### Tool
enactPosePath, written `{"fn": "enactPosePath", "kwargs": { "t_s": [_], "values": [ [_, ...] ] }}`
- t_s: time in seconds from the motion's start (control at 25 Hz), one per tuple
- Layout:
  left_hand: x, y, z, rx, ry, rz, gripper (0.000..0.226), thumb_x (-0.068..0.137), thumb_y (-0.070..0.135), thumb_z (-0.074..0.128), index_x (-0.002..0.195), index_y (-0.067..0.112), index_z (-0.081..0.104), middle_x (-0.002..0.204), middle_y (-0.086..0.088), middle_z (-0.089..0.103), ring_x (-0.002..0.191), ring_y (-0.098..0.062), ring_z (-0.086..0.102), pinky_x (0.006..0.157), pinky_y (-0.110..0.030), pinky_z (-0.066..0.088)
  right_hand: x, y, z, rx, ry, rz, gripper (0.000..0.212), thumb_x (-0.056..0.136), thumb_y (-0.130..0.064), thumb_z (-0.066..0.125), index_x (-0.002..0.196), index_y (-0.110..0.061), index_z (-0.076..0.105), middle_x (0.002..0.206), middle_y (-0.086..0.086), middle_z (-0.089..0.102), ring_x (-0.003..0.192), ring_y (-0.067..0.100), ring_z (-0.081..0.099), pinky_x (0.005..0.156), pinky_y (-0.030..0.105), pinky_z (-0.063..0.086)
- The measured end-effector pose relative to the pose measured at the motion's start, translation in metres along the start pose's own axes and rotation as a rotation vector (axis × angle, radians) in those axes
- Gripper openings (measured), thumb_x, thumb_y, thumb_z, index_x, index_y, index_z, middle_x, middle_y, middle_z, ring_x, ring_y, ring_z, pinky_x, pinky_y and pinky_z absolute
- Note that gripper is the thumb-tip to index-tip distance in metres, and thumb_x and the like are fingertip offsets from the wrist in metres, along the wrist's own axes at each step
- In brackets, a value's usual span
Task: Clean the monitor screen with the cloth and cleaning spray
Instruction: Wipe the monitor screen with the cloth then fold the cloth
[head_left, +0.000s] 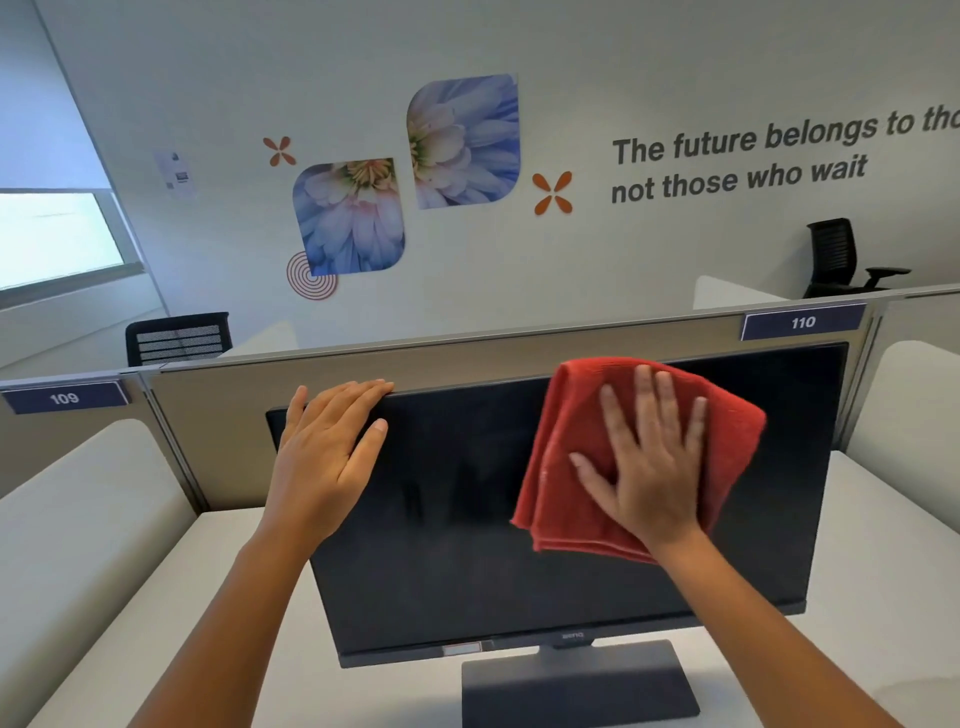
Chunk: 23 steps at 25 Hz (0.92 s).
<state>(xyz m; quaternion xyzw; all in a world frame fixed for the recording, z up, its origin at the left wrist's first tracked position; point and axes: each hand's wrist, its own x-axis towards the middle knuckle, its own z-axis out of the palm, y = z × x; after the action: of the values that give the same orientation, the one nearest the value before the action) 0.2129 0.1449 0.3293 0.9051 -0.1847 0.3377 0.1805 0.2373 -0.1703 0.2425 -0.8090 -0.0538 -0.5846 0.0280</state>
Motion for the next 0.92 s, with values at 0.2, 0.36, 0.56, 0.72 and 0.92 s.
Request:
{"fn": "enactPosePath", "kwargs": {
  "t_s": [0.2, 0.36, 0.56, 0.72, 0.92],
  "values": [
    [0.001, 0.000, 0.001, 0.004, 0.008, 0.001, 0.046, 0.091, 0.041, 0.026, 0.131, 0.027, 0.046, 0.134, 0.004, 0.053, 0.128, -0.015, 0.039, 0.117, -0.039, -0.001, -0.052, 0.062, -0.009, -0.034, -0.076, 0.468, 0.075, 0.093, -0.060, 0.028, 0.152, -0.017, 0.009, 0.158, 0.019, 0.009, 0.146, 0.034, 0.005, 0.116, 0.057, 0.004],
    [0.002, 0.000, 0.001, 0.009, 0.010, 0.000, 0.048, 0.090, 0.043, 0.025, 0.130, 0.027, 0.046, 0.133, 0.001, 0.054, 0.127, -0.017, 0.040, 0.117, -0.041, -0.001, -0.091, 0.056, -0.010, 0.030, -0.130, 0.875, 0.071, 0.094, -0.058, 0.017, 0.150, -0.023, -0.010, 0.159, 0.018, 0.005, 0.145, 0.036, 0.004, 0.116, 0.058, 0.008],
    [0.001, 0.002, 0.001, -0.001, 0.020, -0.013, 0.046, 0.090, 0.041, 0.027, 0.129, 0.026, 0.048, 0.131, 0.001, 0.056, 0.126, -0.018, 0.041, 0.117, -0.042, 0.001, -0.106, -0.014, 0.003, 0.150, -0.221, 0.937, 0.076, 0.092, -0.061, 0.010, 0.148, -0.016, -0.015, 0.157, 0.024, -0.004, 0.144, 0.040, -0.004, 0.114, 0.063, 0.004],
    [0.000, 0.000, 0.002, -0.002, 0.019, -0.025, 0.044, 0.091, 0.038, 0.030, 0.129, 0.026, 0.048, 0.132, 0.000, 0.055, 0.126, -0.019, 0.041, 0.116, -0.040, 0.003, -0.085, -0.064, 0.011, 0.222, -0.246, 0.823, 0.079, 0.093, -0.060, 0.013, 0.149, -0.010, -0.012, 0.154, 0.031, -0.002, 0.143, 0.044, -0.007, 0.111, 0.067, 0.000],
    [0.001, -0.001, 0.003, -0.001, 0.028, -0.018, 0.043, 0.091, 0.038, 0.031, 0.129, 0.027, 0.048, 0.132, 0.001, 0.055, 0.126, -0.016, 0.040, 0.115, -0.039, 0.006, -0.064, -0.121, 0.020, 0.198, -0.254, 0.498, 0.080, 0.093, -0.060, 0.023, 0.150, -0.008, 0.003, 0.150, 0.033, 0.007, 0.141, 0.049, -0.004, 0.108, 0.070, -0.003]
  ]
}}
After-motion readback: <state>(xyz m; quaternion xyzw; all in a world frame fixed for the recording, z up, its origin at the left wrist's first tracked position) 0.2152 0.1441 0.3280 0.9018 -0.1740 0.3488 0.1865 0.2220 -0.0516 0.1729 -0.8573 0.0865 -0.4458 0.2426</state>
